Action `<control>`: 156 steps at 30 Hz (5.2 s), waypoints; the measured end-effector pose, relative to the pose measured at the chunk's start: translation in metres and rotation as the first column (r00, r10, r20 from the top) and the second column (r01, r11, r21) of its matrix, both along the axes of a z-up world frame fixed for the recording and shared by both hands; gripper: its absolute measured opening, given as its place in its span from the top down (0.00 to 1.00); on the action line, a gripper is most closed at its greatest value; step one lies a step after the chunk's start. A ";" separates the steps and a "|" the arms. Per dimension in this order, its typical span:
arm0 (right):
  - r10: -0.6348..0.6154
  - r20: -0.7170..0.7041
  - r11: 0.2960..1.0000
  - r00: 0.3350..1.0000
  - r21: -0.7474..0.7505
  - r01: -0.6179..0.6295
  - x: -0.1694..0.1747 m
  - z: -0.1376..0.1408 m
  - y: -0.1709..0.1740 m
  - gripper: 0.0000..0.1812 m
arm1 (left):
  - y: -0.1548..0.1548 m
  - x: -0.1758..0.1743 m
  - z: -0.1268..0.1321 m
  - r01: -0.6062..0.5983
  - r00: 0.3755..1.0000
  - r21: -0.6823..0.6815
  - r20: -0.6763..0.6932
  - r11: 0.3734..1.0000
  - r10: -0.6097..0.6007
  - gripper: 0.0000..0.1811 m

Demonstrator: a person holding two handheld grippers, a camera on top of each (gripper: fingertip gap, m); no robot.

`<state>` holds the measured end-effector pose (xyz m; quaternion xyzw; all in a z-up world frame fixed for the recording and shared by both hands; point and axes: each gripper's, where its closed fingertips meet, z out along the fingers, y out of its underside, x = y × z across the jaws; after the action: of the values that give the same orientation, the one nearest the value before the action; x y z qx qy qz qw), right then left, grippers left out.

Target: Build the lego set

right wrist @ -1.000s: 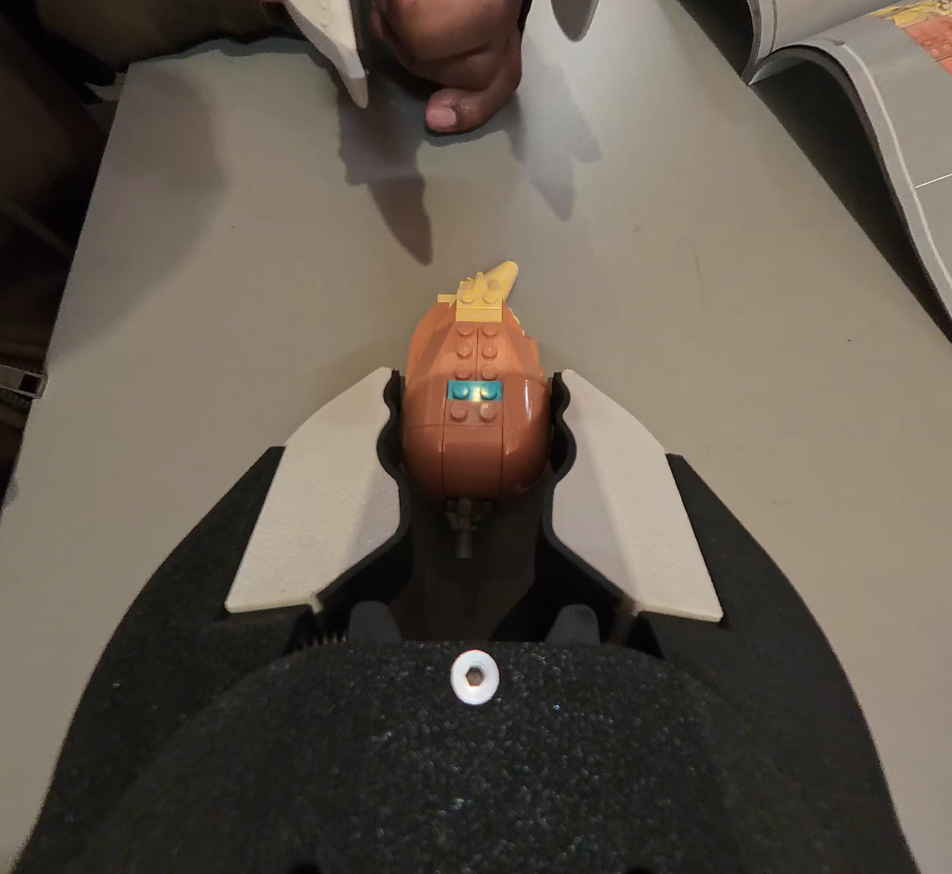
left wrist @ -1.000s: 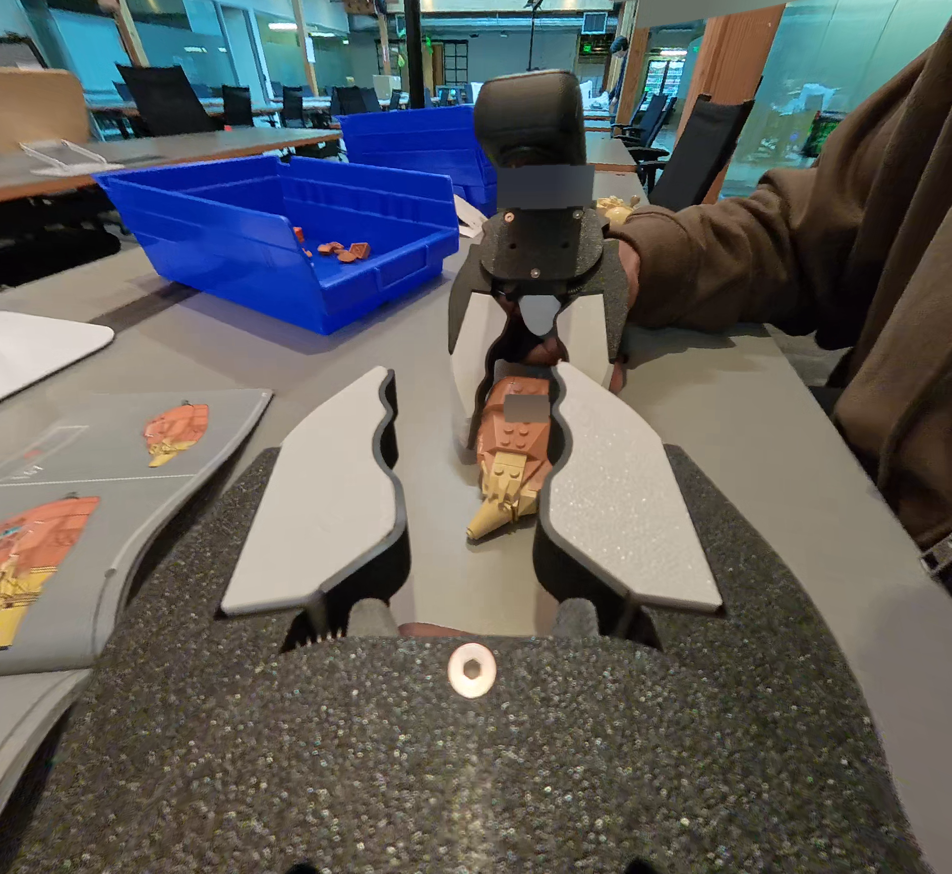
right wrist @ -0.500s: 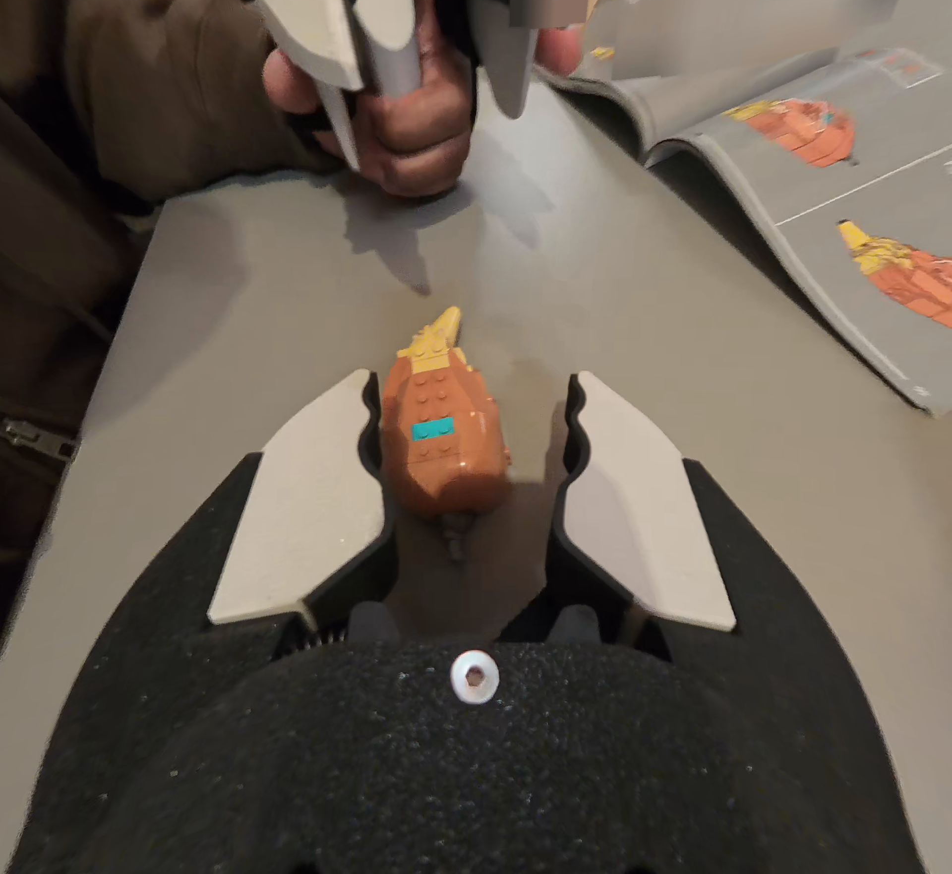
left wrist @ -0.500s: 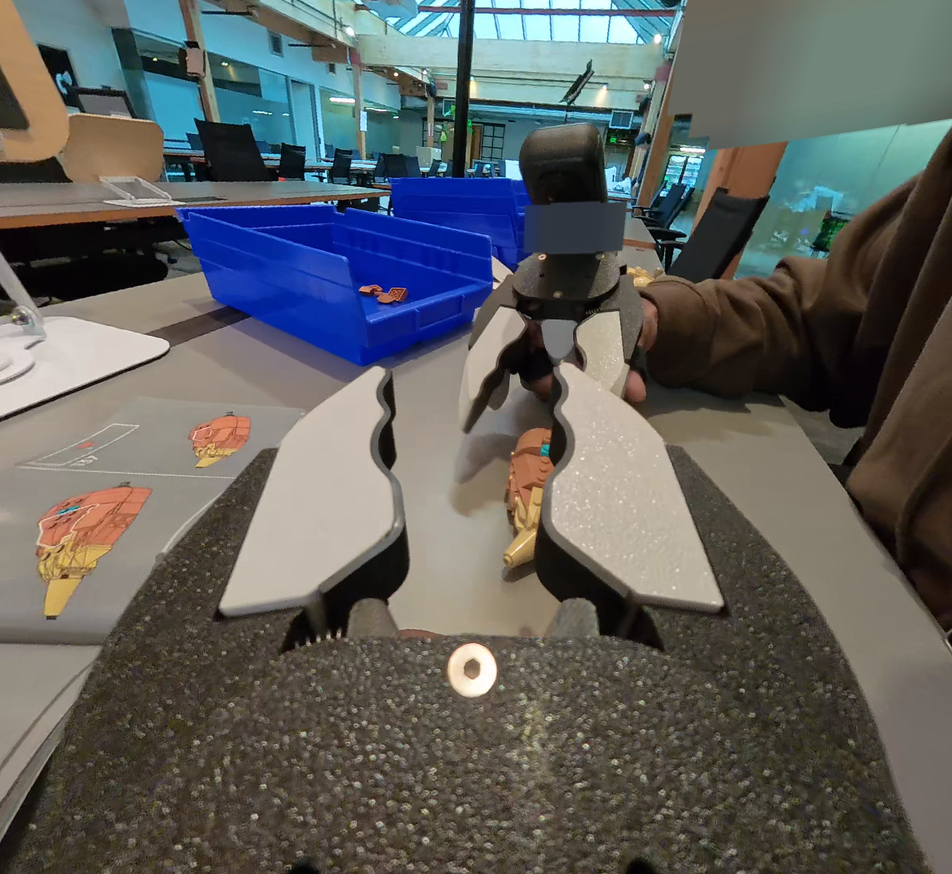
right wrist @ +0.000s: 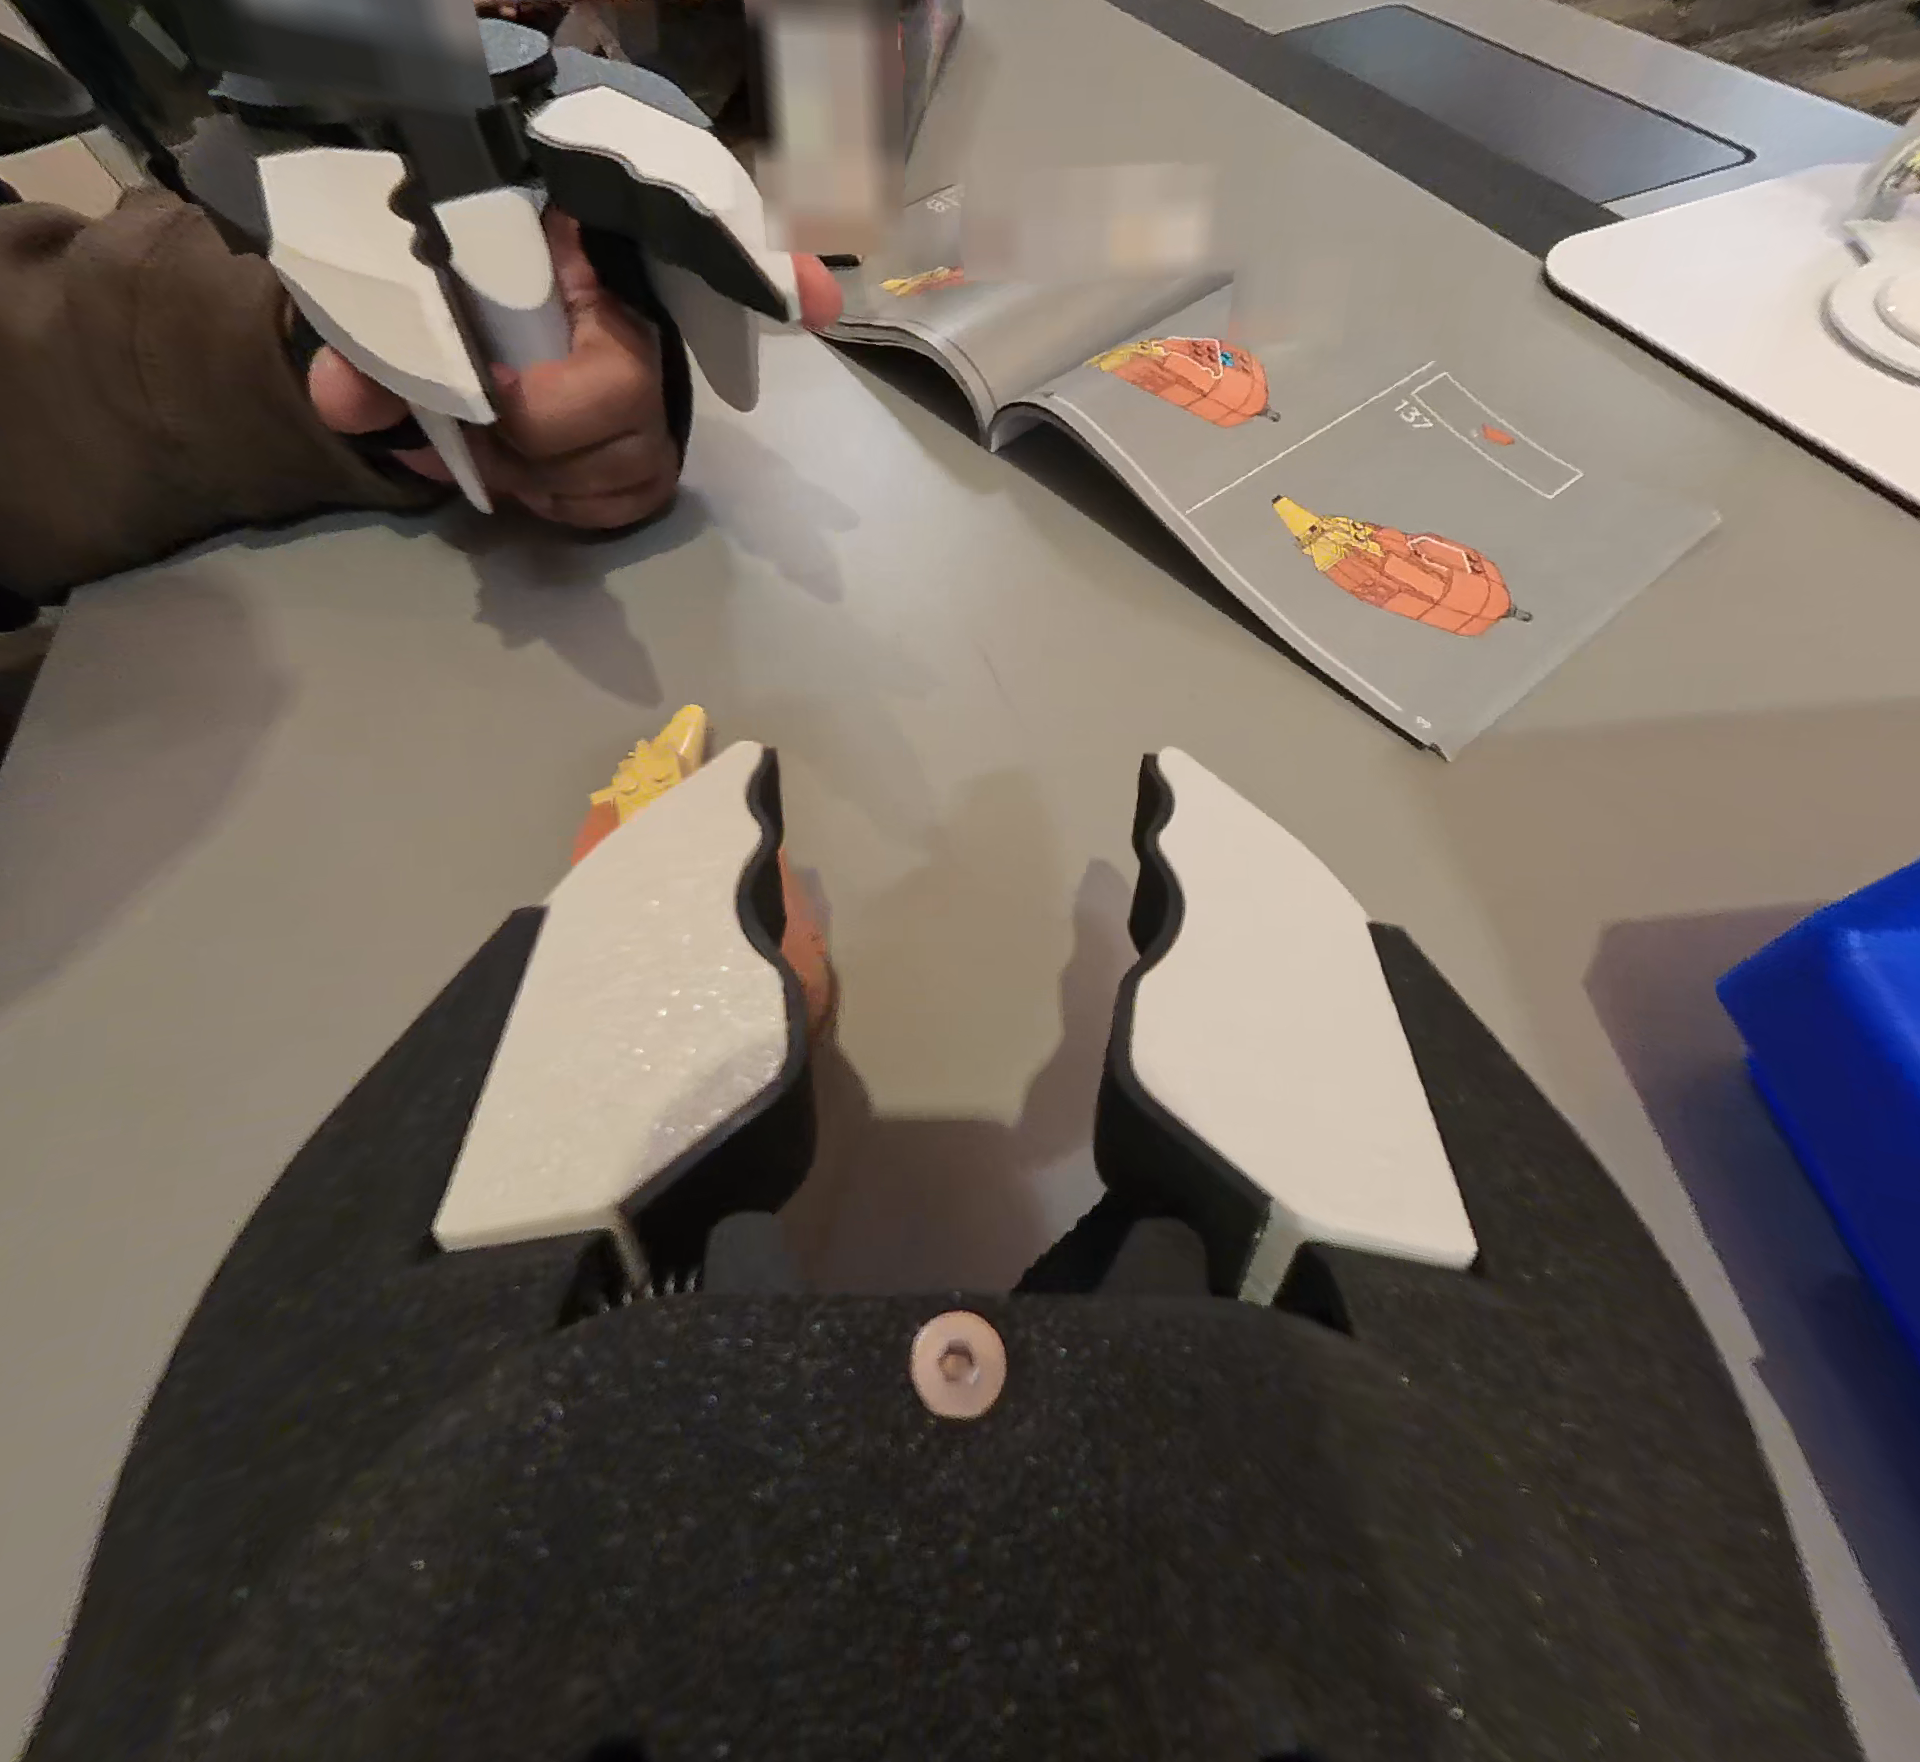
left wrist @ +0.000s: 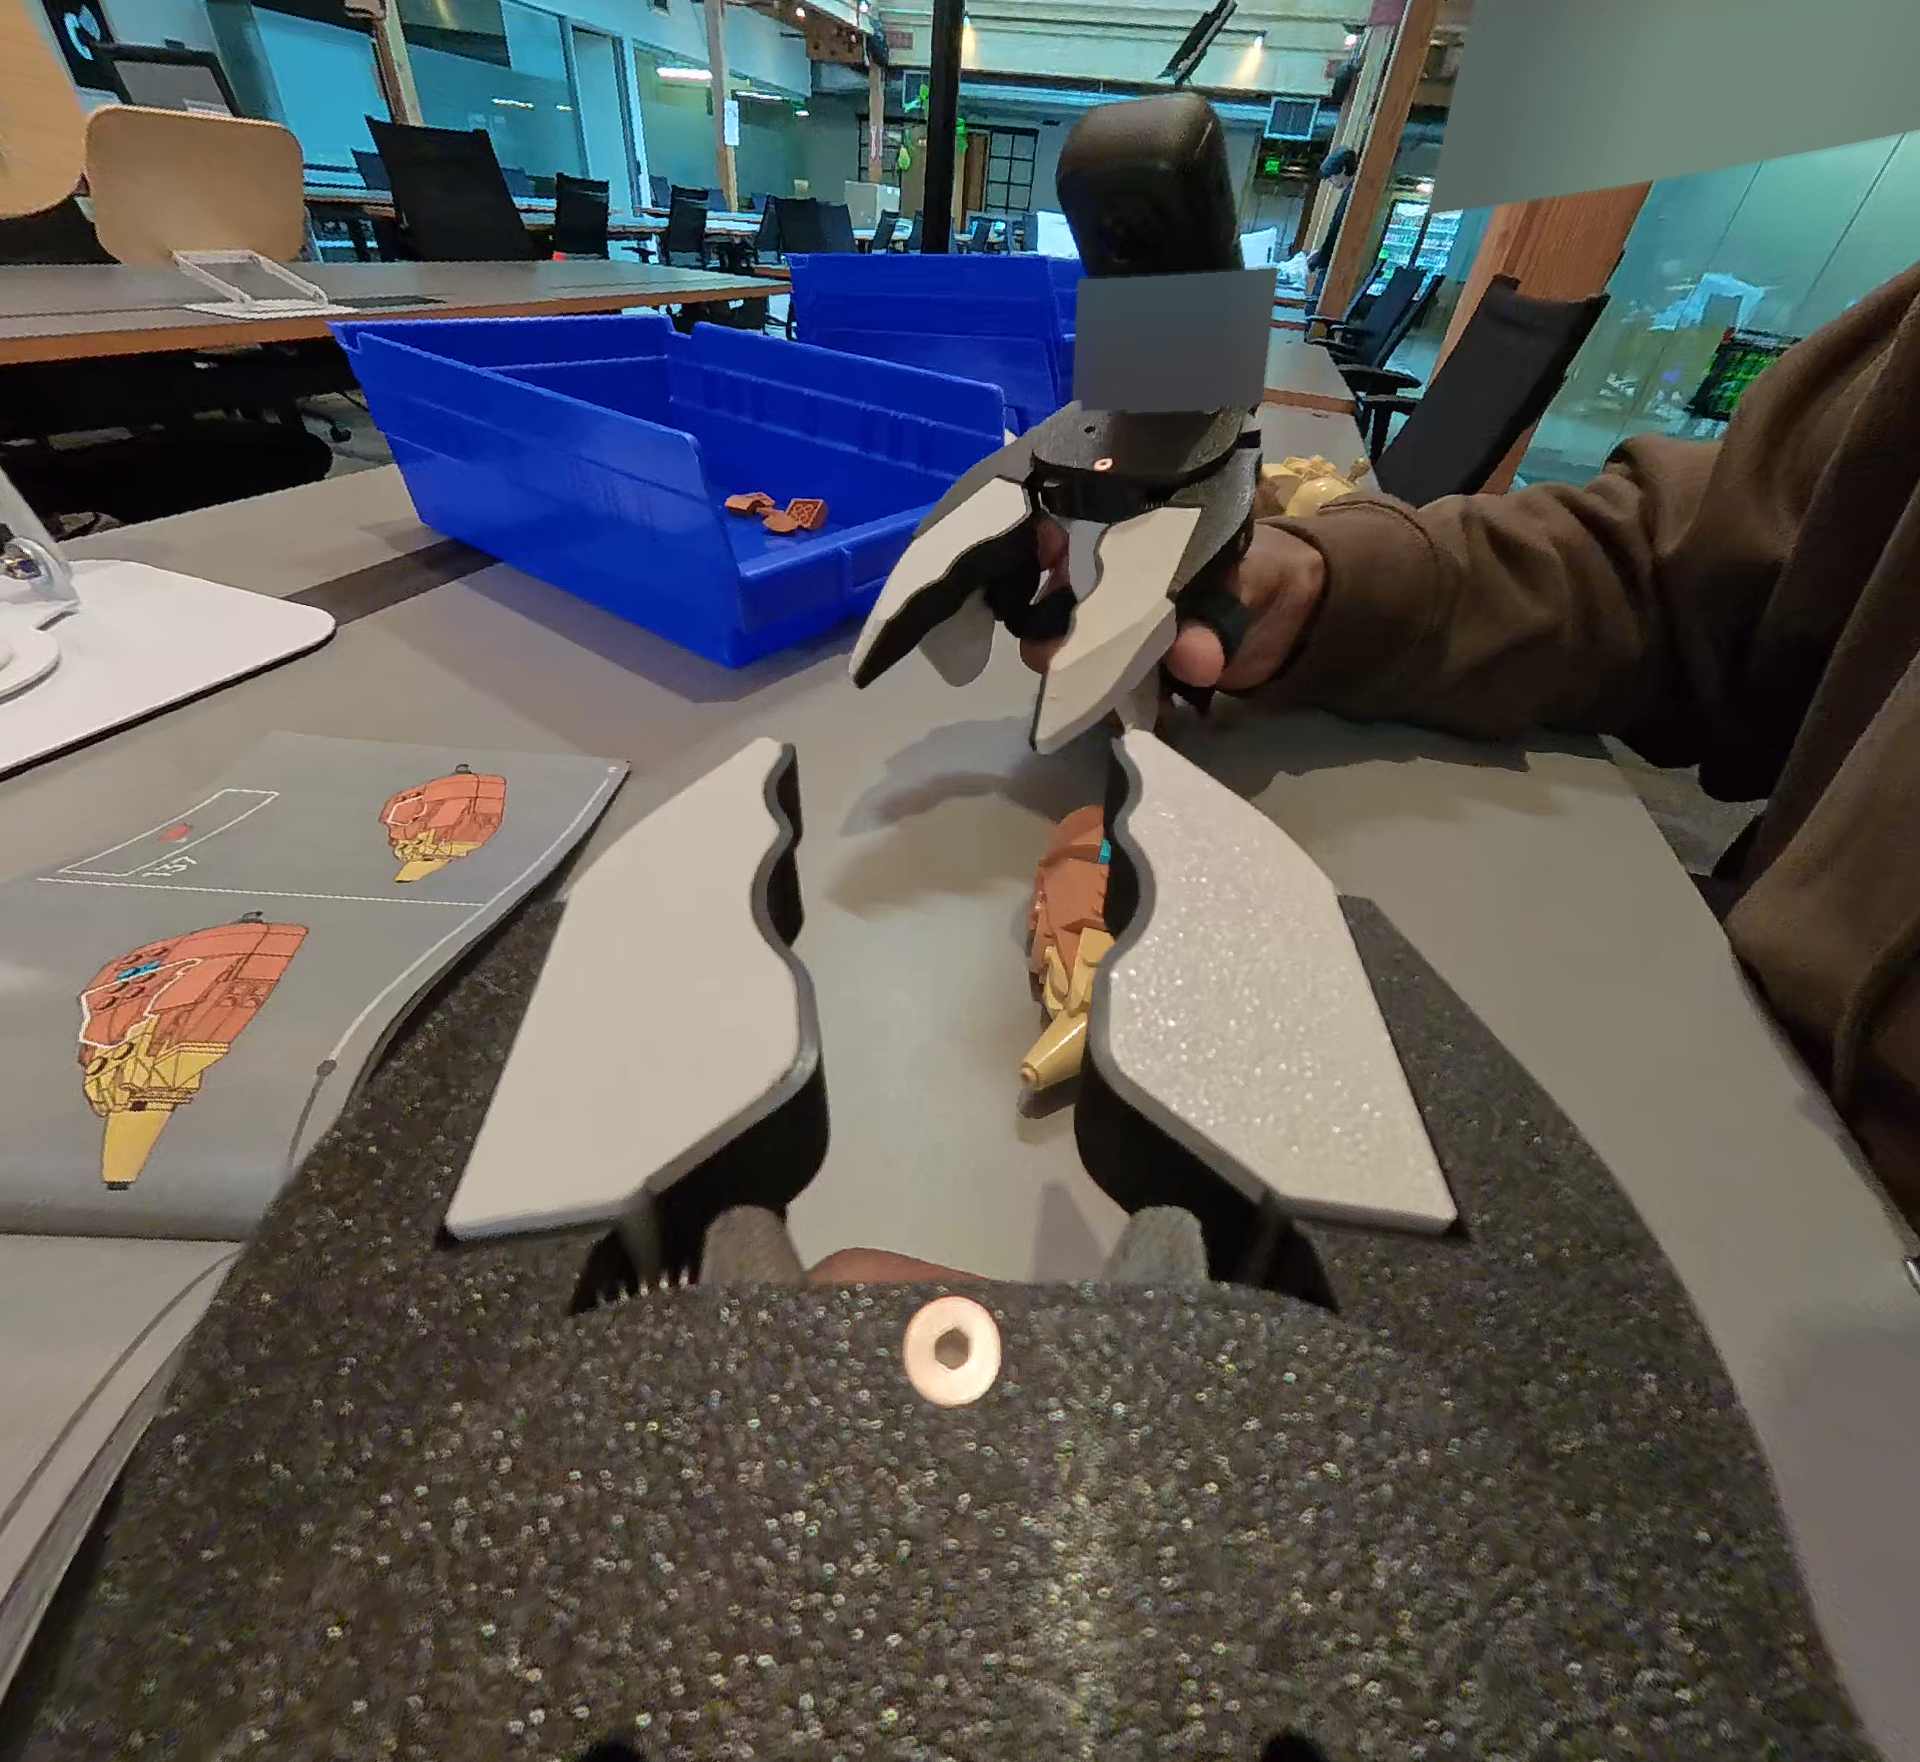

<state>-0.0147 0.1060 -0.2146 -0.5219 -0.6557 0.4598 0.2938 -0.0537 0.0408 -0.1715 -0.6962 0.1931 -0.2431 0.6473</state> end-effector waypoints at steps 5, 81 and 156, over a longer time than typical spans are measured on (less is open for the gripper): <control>0.002 -0.013 1.000 1.000 -0.021 -0.002 0.001 -0.001 0.002 0.72 | 0.000 -0.004 -0.002 -0.013 1.000 -0.012 -0.015 1.000 0.013 0.70; -0.078 0.808 0.894 0.584 0.316 -0.319 0.011 -0.046 0.346 0.85 | -0.001 -0.018 -0.005 -0.006 0.997 -0.080 0.073 0.997 0.012 0.76; -0.326 0.643 0.889 0.693 0.459 -0.008 -0.027 -0.030 0.362 0.73 | -0.003 -0.017 -0.008 -0.017 1.000 -0.075 0.017 0.997 0.018 0.77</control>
<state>-0.0414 0.4680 -0.2446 -0.6360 -0.7522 0.0421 0.1672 -0.0703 0.0381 -0.1791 -0.7194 0.1719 -0.2507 0.6245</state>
